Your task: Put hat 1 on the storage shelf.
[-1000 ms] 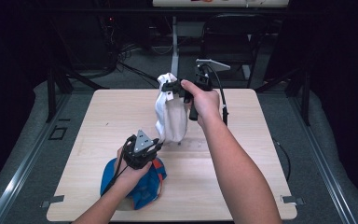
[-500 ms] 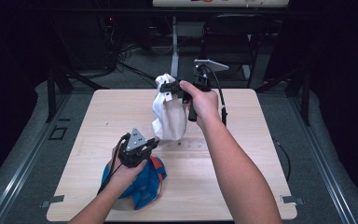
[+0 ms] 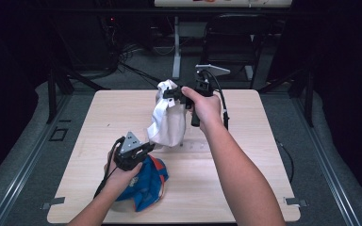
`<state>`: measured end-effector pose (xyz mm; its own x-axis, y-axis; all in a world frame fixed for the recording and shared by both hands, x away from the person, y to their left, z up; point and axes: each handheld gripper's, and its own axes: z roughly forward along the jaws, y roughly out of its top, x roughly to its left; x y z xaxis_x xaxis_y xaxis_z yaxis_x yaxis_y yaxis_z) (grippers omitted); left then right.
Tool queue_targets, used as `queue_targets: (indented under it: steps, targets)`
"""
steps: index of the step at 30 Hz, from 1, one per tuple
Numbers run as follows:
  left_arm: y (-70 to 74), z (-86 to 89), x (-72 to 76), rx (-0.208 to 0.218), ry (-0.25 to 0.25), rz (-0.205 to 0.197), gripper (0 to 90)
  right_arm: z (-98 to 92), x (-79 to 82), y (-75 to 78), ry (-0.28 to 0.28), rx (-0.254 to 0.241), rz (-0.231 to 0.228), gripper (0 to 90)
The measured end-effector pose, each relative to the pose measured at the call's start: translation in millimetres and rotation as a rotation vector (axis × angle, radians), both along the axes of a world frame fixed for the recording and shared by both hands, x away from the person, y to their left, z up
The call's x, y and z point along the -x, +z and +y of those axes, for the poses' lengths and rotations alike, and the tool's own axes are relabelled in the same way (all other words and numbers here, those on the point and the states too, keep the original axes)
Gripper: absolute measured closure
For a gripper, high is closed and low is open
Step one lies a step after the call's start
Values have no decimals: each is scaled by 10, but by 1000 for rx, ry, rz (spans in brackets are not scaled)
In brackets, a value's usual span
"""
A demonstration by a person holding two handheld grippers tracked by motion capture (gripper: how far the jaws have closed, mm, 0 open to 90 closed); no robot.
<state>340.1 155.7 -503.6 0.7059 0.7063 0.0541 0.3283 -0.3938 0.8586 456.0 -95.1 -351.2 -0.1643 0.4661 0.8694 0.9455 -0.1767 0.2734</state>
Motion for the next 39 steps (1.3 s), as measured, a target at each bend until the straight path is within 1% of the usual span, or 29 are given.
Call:
queue_targets:
  steps: [2, 4, 5, 6, 8, 10, 11, 13, 15, 16, 17, 18, 20, 23, 24, 26, 27, 28, 29, 30, 31, 32, 33, 35, 36, 39]
  targets:
    - [-7, 11, 2, -1, 6, 8, 856, 4, 1, -23, 1, 5, -4, 802]
    - [-19, 26, 2, 9, 17, 9, 857, -2, 3, -29, 4, 20, -4, 783]
    - [-22, 37, 1, 8, 21, 18, 858, -4, 6, -34, 5, 21, -3, 781]
    - [-35, 44, -1, 15, 23, 16, 858, -11, 8, -38, 10, 22, -4, 777]
    - [-48, 64, 3, 16, 25, 20, 859, -12, 15, -41, 6, 27, -5, 766]
    - [-60, 82, 5, 8, 22, 30, 859, -14, 20, -41, 13, 34, -10, 742]
    - [-72, 92, 4, 12, 18, 30, 860, -19, 24, -36, 21, 41, -10, 734]
    - [-96, 111, -9, 3, 20, 56, 860, -20, 39, -29, 27, 42, -15, 725]
    - [-146, 113, -25, -6, 21, 74, 860, -32, 52, -21, 31, 53, -24, 714]
    - [-169, 113, -29, -13, 22, 82, 860, -38, 61, -14, 29, 54, -21, 710]
    - [-180, 117, -26, 1, 28, 81, 860, -43, 68, -11, 26, 51, -24, 706]
    - [-178, 117, -25, 1, 28, 84, 860, -55, 75, -6, 28, 53, -29, 703]
    - [-180, 110, -24, 1, 29, 78, 860, -77, 89, 8, 25, 60, -38, 693]
    - [-179, 109, -22, 1, 32, 80, 858, -133, 110, 27, 12, 82, -67, 671]
    - [-177, 107, -18, 0, 35, 82, 856, -158, 118, 34, 16, 93, -73, 664]
    - [-176, 106, -14, -2, 34, 83, 852, -207, 141, 33, 4, 119, -103, 643]
    - [-171, 106, -9, -7, 35, 87, 852, -207, 141, 33, 4, 119, -103, 643]
    - [-177, 101, -6, -3, 40, 80, 844, -258, 167, 33, -7, 156, -125, 632]
    - [-174, 102, 0, -7, 43, 77, 844, -258, 167, 33, -7, 156, -125, 632]
    - [-170, 106, 4, -7, 45, 77, 838, -290, 185, 30, -11, 164, -138, 628]
    - [-155, 122, 21, -5, 48, 77, 816, -339, 212, 31, -12, 183, -152, 623]
    - [-152, 132, 30, 8, 47, 71, 807, -354, 225, 31, -13, 195, -165, 621]
    - [-135, 151, 46, 8, 42, 77, 790, -376, 243, 33, -15, 215, -175, 619]
    - [-118, 188, 79, 13, 48, 71, 775, -422, 282, 32, -29, 252, -202, 616]
    - [-115, 212, 95, 24, 46, 71, 773, -444, 300, 35, -37, 268, -212, 615]
    - [-98, 301, 139, 31, 55, 75, 759, -525, 347, 34, -41, 304, -231, 609]
